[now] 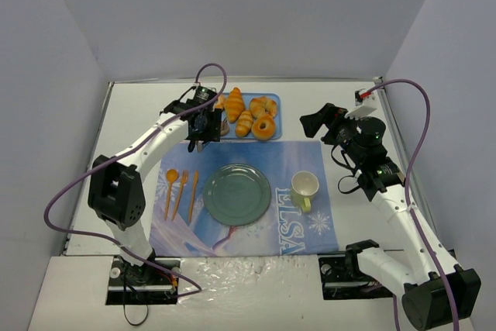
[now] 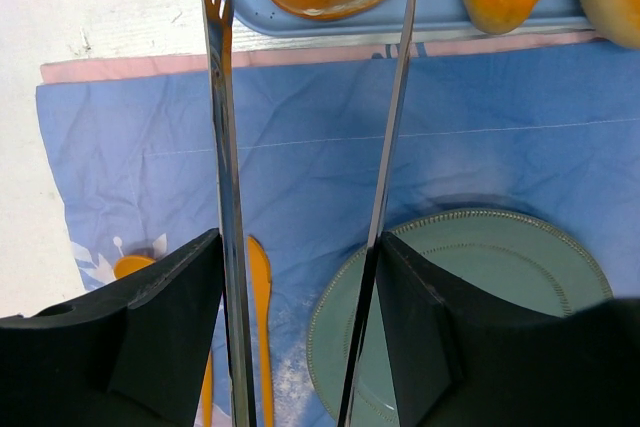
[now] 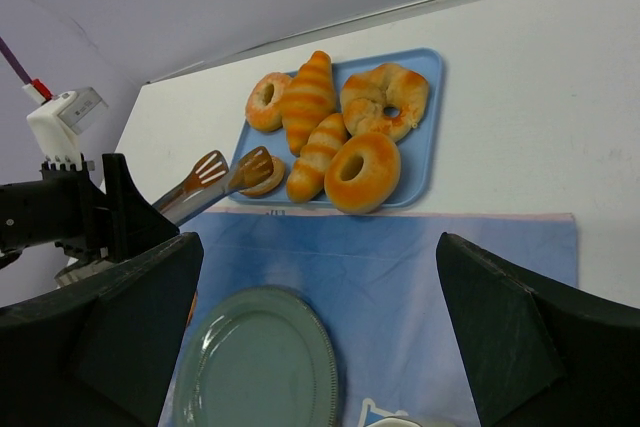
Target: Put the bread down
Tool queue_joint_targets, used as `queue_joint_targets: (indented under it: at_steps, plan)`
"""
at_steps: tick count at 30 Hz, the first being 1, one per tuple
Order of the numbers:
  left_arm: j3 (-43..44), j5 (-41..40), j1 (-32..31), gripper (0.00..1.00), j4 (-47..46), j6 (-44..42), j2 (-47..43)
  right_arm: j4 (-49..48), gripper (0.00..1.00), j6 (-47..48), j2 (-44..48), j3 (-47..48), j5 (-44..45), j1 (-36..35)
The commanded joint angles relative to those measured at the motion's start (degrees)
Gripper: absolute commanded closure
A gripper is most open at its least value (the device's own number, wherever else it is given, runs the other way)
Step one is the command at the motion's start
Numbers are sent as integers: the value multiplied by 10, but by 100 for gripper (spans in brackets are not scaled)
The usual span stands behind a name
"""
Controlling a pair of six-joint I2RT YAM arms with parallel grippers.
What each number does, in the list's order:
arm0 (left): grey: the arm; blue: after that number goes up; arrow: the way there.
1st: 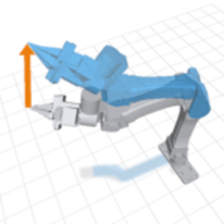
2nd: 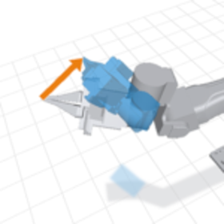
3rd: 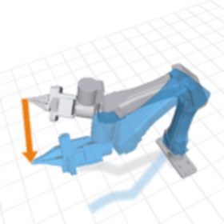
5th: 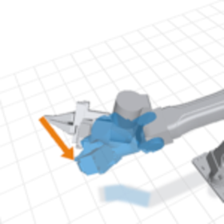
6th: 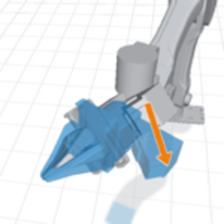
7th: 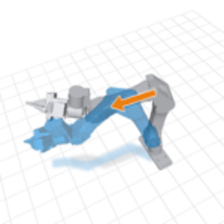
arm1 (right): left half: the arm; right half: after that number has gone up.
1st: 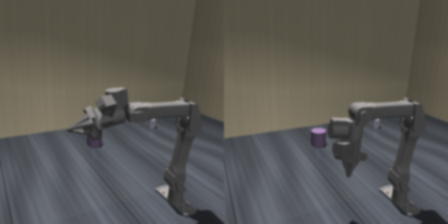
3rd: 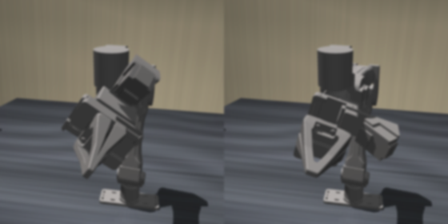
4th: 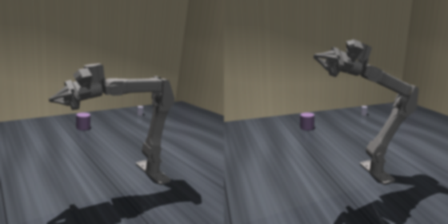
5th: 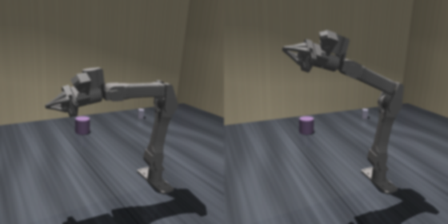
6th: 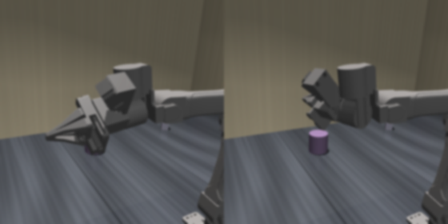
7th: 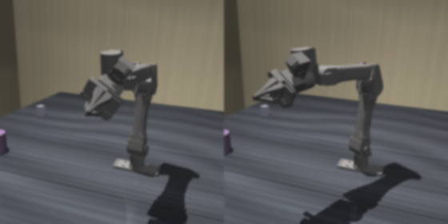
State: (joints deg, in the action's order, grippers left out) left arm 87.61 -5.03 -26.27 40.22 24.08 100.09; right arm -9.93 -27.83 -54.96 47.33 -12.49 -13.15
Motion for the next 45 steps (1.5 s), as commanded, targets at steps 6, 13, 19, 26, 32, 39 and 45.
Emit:
queue_joint_targets:
  at_steps: [6,13,19,26,32,39,45]
  plan:
    - [37,-24,-11,45,-19,-1,17,-35,0,9,12,16,2,2]
    - [36,-21,-19,46,-17,0,15,-33,0,9,18,10,5,2]
    - [31,-16,-21,46,-15,1,5,-33,0,7,21,6,6,1]
    - [32,-12,-23,58,-13,-1,1,-34,0,4,20,4,7,2]
    - [32,-16,-27,69,-14,-2,-16,-34,0,5,21,4,7,2]
    - [41,-27,-34,73,-4,-7,-55,-34,0,5,17,3,8,2]
    - [45,-21,-40,73,15,-12,-88,-36,0,6,11,5,8,2]
